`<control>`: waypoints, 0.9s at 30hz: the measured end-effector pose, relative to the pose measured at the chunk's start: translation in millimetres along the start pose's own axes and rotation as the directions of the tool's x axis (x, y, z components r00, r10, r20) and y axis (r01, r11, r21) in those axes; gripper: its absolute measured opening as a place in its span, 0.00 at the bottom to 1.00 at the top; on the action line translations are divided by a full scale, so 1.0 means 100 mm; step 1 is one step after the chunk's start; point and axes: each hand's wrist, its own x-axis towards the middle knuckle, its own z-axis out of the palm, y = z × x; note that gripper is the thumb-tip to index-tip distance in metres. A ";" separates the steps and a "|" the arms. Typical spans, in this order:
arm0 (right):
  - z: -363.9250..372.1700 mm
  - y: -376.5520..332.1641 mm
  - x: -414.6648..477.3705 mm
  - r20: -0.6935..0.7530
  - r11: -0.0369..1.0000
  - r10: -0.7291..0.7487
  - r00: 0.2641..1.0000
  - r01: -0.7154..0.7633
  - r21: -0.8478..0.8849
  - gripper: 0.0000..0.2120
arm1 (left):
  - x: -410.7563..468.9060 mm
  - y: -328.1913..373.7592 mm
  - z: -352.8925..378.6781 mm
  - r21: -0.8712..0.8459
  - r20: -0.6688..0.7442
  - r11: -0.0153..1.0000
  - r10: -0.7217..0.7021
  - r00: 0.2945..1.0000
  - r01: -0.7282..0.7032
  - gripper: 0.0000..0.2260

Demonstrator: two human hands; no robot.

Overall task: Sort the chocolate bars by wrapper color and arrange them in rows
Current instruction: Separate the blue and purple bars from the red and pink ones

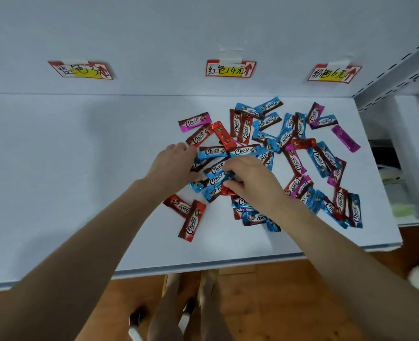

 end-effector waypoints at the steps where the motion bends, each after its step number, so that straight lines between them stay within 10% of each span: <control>1: 0.01 -0.02 0.05 0.032 0.999 -0.025 0.999 0.026 -0.037 0.19 | 0.00 0.00 0.01 -0.011 0.017 1.000 -0.003 1.000 0.003 0.21; 10: -0.01 -0.09 0.23 0.098 0.973 -0.046 0.994 0.066 -0.219 0.14 | -0.08 -0.13 0.00 0.033 0.067 0.999 -0.029 0.997 0.027 0.17; 19: -0.21 -0.03 -0.23 -0.028 0.766 0.528 0.849 -0.461 0.448 0.06 | -0.12 -0.05 -0.12 -0.512 -0.054 0.838 -0.252 0.966 0.191 0.12; 27: -0.19 0.10 -0.50 -0.097 0.693 0.643 0.760 -0.523 0.496 0.06 | 0.09 0.13 0.01 -0.038 0.087 0.966 -0.253 0.964 0.257 0.23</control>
